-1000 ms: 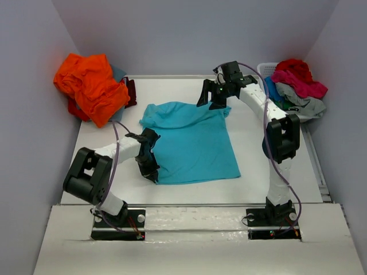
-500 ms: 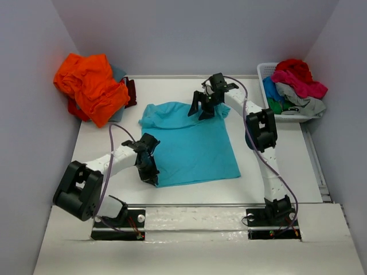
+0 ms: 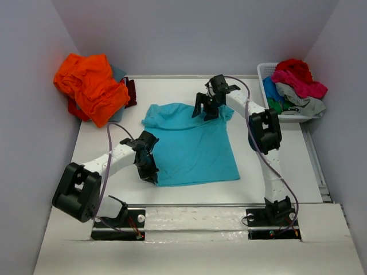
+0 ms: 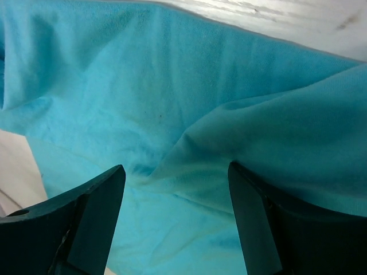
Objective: Fold and stack the t-shirts
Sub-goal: Flatten out the crumpled T-shirt at the center of the board.
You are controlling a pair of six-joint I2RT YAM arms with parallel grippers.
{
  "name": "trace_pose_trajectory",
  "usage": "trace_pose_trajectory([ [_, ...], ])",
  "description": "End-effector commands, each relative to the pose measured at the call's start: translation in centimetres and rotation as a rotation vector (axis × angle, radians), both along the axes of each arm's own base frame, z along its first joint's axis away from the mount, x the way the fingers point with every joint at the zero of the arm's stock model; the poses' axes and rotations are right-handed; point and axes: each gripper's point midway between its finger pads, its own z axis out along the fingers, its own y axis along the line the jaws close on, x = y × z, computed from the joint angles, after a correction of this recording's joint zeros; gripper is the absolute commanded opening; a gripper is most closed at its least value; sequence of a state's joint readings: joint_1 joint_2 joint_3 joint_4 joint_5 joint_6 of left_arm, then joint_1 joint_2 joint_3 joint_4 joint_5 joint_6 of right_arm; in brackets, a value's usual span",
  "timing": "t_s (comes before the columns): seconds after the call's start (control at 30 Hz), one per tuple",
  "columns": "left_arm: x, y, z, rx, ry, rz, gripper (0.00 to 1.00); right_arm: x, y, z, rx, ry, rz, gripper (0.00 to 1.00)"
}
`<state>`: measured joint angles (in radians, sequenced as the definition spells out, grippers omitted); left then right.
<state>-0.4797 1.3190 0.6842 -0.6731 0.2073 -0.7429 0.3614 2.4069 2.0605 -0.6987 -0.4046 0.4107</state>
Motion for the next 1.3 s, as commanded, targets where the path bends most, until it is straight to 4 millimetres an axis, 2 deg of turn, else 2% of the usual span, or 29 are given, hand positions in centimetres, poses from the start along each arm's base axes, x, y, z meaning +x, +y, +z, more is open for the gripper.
trace_pose_trajectory([
  [0.0, 3.3, -0.4, 0.1, 0.001, -0.046, -0.027, 0.06, -1.2, -4.2, -0.1, -0.198, -0.001, -0.075, 0.79],
  [0.07, 4.2, -0.5, -0.5, 0.000, -0.036, -0.024, 0.06, -1.6, -5.2, 0.1, -0.240, -0.002, -0.099, 0.79],
  [0.1, 4.8, -0.4, -0.6, -0.005, -0.043, -0.013, 0.06, -1.8, -6.5, -0.4, -0.281, 0.004, -0.127, 0.79],
  [0.13, 5.9, -0.2, -0.4, -0.010, -0.056, 0.004, 0.06, -2.0, -6.8, 0.4, -0.284, -0.005, -0.140, 0.79],
  [0.2, 6.8, 0.0, -0.6, -0.021, -0.054, 0.023, 0.06, -2.3, -7.8, 0.5, -0.300, 0.007, -0.166, 0.79],
  [0.23, 8.0, 0.4, -0.3, -0.029, -0.074, 0.044, 0.06, -2.8, -8.7, 0.6, -0.319, 0.024, -0.188, 0.79],
  [0.3, 9.4, 1.1, -0.3, -0.025, -0.087, 0.066, 0.06, -3.2, -9.5, 0.7, -0.350, 0.025, -0.205, 0.79],
  [0.33, 10.9, 1.9, 0.3, -0.026, -0.112, 0.098, 0.06, -3.9, -10.0, 0.3, -0.369, 0.044, -0.215, 0.79],
  [0.47, 14.7, 3.5, 1.3, -0.017, -0.168, 0.137, 0.06, -6.3, -11.5, -0.1, -0.400, 0.090, -0.250, 0.80],
  [0.53, 16.8, 4.4, 1.7, -0.007, -0.192, 0.148, 0.06, -7.1, -12.3, 0.6, -0.421, 0.076, -0.274, 0.80],
  [0.57, 17.4, 4.4, 1.8, -0.007, -0.198, 0.139, 0.06, -8.5, -12.8, -0.2, -0.434, 0.109, -0.274, 0.80],
  [0.6, 18.6, 4.7, 1.7, 0.000, -0.204, 0.131, 0.06, -9.1, -13.1, 0.3, -0.436, 0.103, -0.280, 0.80],
  [0.67, 19.6, 4.6, 1.5, 0.002, -0.203, 0.115, 0.06, -11.2, -13.8, -0.4, -0.456, 0.142, -0.275, 0.81],
  [0.73, 21.1, 4.4, 0.2, 0.009, -0.177, 0.093, 0.06, -13.3, -14.2, -0.4, -0.452, 0.168, -0.275, 0.81],
  [0.77, 21.6, 4.3, -0.1, 0.009, -0.174, 0.088, 0.06, -14.1, -14.3, -0.5, -0.448, 0.179, -0.274, 0.81],
  [0.8, 23.1, 4.0, 0.5, -0.002, -0.201, 0.072, 0.06, -14.6, -14.3, 0.3, -0.432, 0.168, -0.281, 0.81],
  [0.83, 23.5, 4.2, -0.8, 0.018, -0.170, 0.069, 0.06, -16.4, -14.3, -0.3, -0.418, 0.212, -0.264, 0.81],
  [0.87, 23.9, 4.3, -1.1, 0.025, -0.159, 0.067, 0.06, -17.3, -14.1, -0.3, -0.399, 0.229, -0.253, 0.80],
  [0.9, 25.6, 4.1, -0.3, 0.020, -0.195, 0.063, 0.06, -18.2, -14.2, -0.3, -0.394, 0.239, -0.245, 0.79],
  [0.93, 26.6, 4.1, -1.8, 0.033, -0.165, 0.052, 0.06, -19.6, -14.3, 0.3, -0.374, 0.235, -0.233, 0.79],
  [0.97, 27.5, 4.1, -0.9, 0.038, -0.190, 0.054, 0.06, -20.4, -14.5, -0.3, -0.381, 0.259, -0.223, 0.79],
  [1.0, 27.8, 4.1, -1.9, 0.043, -0.167, 0.052, 0.06, -21.4, -14.7, -0.2, -0.373, 0.260, -0.217, 0.79],
  [1.03, 29.1, 3.9, -1.3, 0.039, -0.195, 0.053, 0.06, -21.8, -14.8, -0.2, -0.375, 0.256, -0.212, 0.79],
  [1.07, 29.3, 3.9, -1.9, 0.043, -0.179, 0.054, 0.06, -21.9, -14.9, 0.2, -0.370, 0.243, -0.211, 0.79],
  [1.17, 30.4, 3.9, -1.1, 0.044, -0.202, 0.055, 0.06, -21.3, -14.7, 1.1, -0.354, 0.206, -0.206, 0.79],
  [1.23, 30.3, 4.1, -0.8, 0.058, -0.208, 0.065, 0.12, -19.9, -14.2, 2.5, -0.326, 0.149, -0.210, 0.79],
  [1.27, 30.4, 4.2, -0.3, 0.061, -0.221, 0.066, 0.21, -19.8, -14.0, 2.6, -0.318, 0.145, -0.209, 0.79],
])
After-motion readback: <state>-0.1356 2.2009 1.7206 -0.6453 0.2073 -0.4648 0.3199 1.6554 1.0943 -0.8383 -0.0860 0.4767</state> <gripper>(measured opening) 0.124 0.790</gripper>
